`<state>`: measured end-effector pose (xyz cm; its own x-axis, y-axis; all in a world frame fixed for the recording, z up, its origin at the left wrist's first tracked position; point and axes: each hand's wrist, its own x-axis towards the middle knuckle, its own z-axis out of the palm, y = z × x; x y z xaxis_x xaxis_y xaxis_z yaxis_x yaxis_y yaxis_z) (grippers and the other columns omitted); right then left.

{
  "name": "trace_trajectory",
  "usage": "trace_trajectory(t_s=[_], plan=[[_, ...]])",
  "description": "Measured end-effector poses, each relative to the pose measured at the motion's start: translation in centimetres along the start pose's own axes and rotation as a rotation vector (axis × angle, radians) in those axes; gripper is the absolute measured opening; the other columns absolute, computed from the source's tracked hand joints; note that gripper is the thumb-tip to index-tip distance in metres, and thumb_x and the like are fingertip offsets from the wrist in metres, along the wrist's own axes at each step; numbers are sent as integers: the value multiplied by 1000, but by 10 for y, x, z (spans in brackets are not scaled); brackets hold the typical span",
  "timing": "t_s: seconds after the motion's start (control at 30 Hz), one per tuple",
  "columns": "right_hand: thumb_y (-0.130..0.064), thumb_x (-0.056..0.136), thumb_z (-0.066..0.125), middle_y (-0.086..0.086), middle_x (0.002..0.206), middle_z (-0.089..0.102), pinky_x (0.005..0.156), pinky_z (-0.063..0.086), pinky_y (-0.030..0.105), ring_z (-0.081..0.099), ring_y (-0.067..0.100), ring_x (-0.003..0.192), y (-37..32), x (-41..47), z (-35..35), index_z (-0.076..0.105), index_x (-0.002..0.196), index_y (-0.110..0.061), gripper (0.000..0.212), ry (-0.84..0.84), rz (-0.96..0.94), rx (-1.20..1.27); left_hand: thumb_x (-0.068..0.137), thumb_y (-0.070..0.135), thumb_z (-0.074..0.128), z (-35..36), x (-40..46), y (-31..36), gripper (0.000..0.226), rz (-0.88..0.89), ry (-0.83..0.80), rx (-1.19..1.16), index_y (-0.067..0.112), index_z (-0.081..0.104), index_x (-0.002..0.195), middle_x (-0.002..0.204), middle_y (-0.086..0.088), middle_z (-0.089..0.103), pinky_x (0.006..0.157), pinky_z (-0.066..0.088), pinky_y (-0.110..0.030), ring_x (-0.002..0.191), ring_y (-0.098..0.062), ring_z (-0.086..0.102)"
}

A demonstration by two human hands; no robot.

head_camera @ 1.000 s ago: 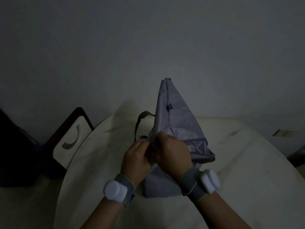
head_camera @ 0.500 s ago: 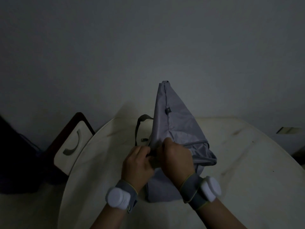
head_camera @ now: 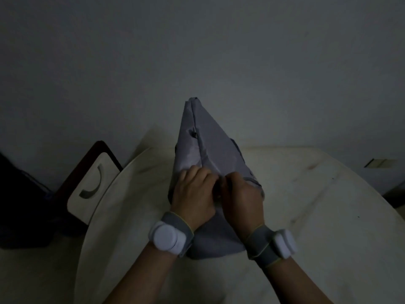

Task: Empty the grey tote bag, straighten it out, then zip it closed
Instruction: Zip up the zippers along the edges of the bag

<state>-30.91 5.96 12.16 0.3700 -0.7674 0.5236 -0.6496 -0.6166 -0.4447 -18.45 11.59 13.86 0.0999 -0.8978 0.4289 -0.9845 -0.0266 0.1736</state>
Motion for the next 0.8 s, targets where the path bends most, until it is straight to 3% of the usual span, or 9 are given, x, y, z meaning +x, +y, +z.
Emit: trace_trajectory(t_s=[0.1,0.27,0.4,0.5,0.6,0.7,0.8], plan=[[-34,87,41,5,51,55,41,15,24,48,26,40,3,-1,1,51,69,-10,32,27,-19,5,63,14,65,8,7,0,14,-36,-37,15,19,56,71,74,-2,58,69,37,-35,77,-28,53],[-26,88,59,17,62,61,48,32,32,56,39,57,46,6,-2,57,74,-10,21,60,251,-83,62,13,66,7,8,-11,17,-81,-32,-88,17,50,66,67,-4,55,63,31,-30,69,-28,49],[-31,93,56,11,75,63,57,32,30,57,32,78,60,4,1,61,81,-12,23,-3,288,15,61,18,61,9,1,-21,13,-116,-69,-60,15,49,64,67,-6,54,64,39,-37,69,-32,51],[-38,95,55,2,81,63,60,39,30,55,21,78,53,-7,-2,59,89,-17,22,6,240,100,60,20,59,4,2,-27,13,-166,-82,-4,14,49,66,70,-9,55,63,40,-38,71,-33,51],[-48,93,55,-8,94,65,68,47,21,57,9,82,55,-27,1,59,105,-26,25,-33,260,249,69,24,61,4,12,-24,13,-165,-36,-15,13,56,73,77,-11,58,66,43,-38,76,-32,52],[-43,89,63,-5,103,65,73,35,2,54,6,89,54,-35,9,59,113,-24,31,-123,203,330,79,20,61,7,26,-10,14,-38,12,-102,10,64,89,88,-10,63,74,46,-37,84,-30,53],[-33,86,70,-3,105,68,76,32,-2,56,8,95,63,-30,16,62,113,-23,30,-116,184,355,80,15,64,23,45,4,9,43,-119,-61,11,67,88,89,-9,62,76,45,-37,87,-30,53]])
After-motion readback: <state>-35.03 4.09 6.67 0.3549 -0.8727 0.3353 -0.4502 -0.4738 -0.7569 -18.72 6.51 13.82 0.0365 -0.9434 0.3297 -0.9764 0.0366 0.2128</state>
